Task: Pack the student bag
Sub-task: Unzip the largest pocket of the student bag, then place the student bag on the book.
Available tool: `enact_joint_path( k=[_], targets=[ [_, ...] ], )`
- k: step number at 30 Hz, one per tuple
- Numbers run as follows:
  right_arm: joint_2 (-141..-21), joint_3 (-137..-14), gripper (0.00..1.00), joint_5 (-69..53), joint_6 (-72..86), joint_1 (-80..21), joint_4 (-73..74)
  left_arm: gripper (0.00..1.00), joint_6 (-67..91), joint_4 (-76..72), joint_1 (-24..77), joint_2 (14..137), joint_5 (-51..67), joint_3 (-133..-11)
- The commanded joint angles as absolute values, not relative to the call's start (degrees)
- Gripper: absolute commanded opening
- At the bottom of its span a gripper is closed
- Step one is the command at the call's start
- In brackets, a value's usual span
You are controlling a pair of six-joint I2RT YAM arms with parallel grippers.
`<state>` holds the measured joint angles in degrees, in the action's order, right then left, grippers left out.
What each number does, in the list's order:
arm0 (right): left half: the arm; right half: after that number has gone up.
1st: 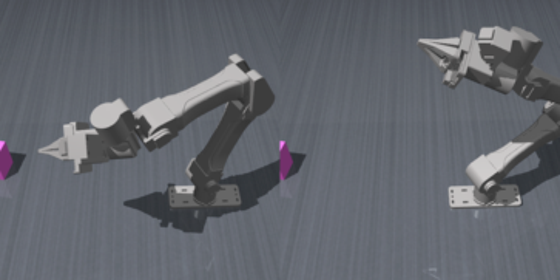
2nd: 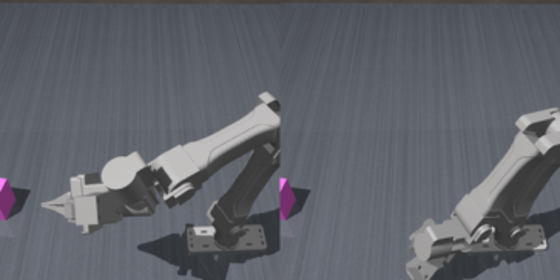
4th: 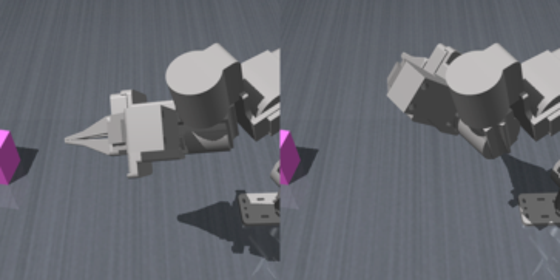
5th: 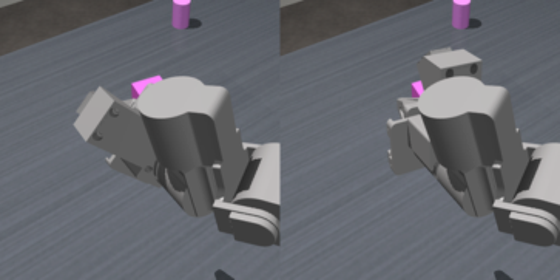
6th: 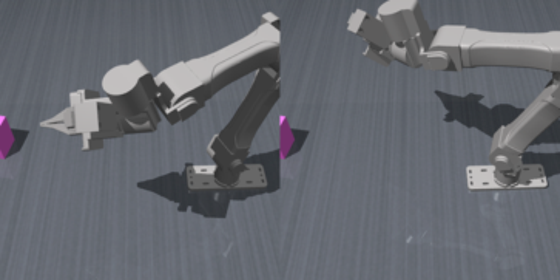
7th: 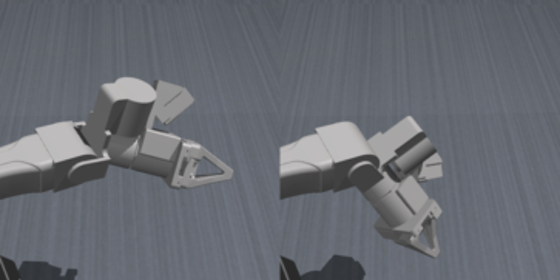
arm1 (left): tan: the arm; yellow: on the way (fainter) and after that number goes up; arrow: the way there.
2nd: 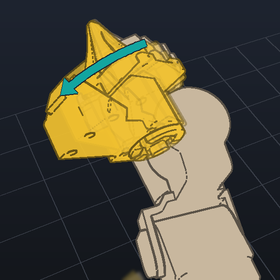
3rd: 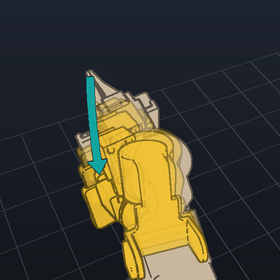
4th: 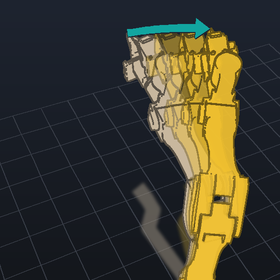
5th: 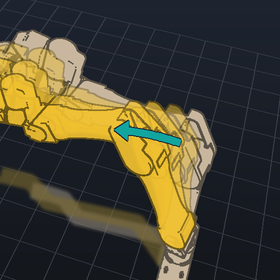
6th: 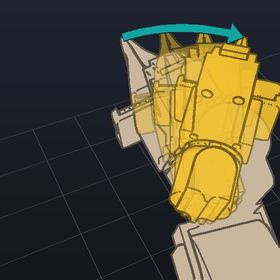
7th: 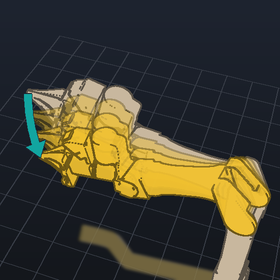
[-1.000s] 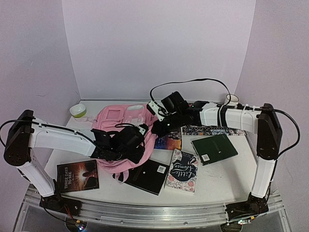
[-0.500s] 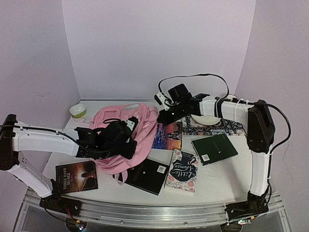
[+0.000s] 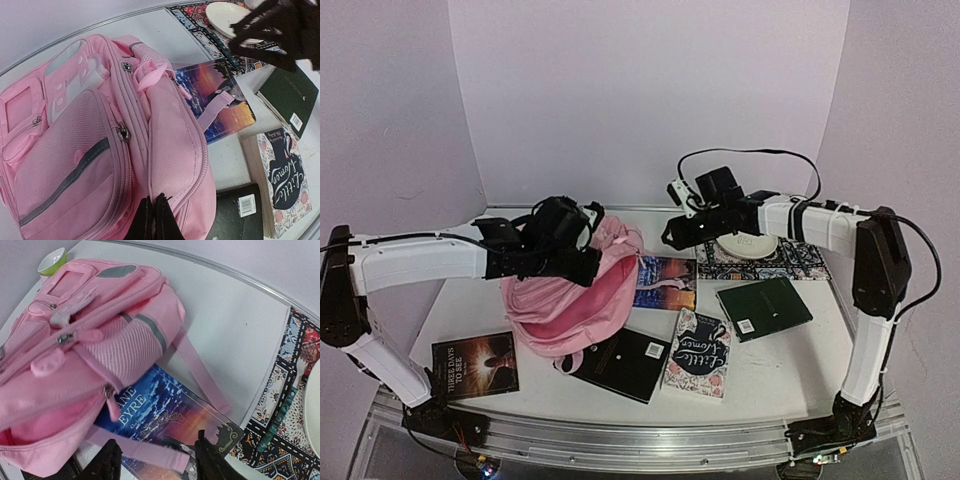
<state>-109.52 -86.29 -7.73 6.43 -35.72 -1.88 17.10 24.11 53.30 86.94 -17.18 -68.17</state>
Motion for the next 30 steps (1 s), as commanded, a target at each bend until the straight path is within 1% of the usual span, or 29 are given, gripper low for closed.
enact_joint_path(
  k=[1, 4, 8, 12, 15, 16, 17, 19, 21, 26, 30],
  targets=[
    [-100.3, -79.0, 0.58, -6.5, 7.9, -36.4, -3.3, 0.0, 11.4, 22.9, 48.0, 91.5, -16.1, -80.1],
    [-96.8, -73.3, 0.66, -6.5, 10.0, -36.4, -4.2, 0.0, 8.7, 24.5, 46.2, 96.3, -16.3, -87.6],
    [-93.4, -67.1, 0.78, -3.3, 12.2, -36.4, -4.2, 0.0, 6.8, 27.4, 43.1, 103.3, -16.5, -96.7],
    [-90.9, -62.2, 0.85, -4.0, 13.8, -36.4, -3.6, 0.0, 5.7, 27.9, 41.9, 107.5, -16.3, -100.9],
    [-89.8, -60.0, 0.88, -5.1, 15.5, -36.4, -1.5, 0.0, 5.5, 28.0, 40.7, 110.0, -15.7, -102.8],
    [-89.3, -59.2, 0.88, -5.1, 16.6, -36.4, -0.8, 0.02, 5.8, 28.1, 40.4, 110.5, -15.2, -103.3],
    [-88.9, -58.5, 0.89, -5.2, 17.8, -36.5, -0.2, 0.07, 6.1, 28.2, 40.3, 110.8, -14.5, -103.6],
    [-87.7, -57.3, 0.91, -4.7, 19.6, -36.8, 2.0, 0.22, 7.5, 28.2, 40.3, 110.2, -12.2, -103.1],
    [-86.0, -55.7, 0.92, -2.9, 21.3, -37.2, 4.0, 0.34, 9.3, 28.2, 40.3, 108.7, -8.9, -101.4],
    [-82.9, -52.5, 0.94, -1.5, 26.2, -37.7, 7.8, 0.52, 15.6, 28.0, 40.3, 103.2, -0.6, -94.3],
    [-81.5, -50.0, 0.96, -1.8, 29.0, -37.8, 9.9, 0.6, 21.2, 26.2, 42.3, 99.1, 6.3, -86.7]
  ],
)
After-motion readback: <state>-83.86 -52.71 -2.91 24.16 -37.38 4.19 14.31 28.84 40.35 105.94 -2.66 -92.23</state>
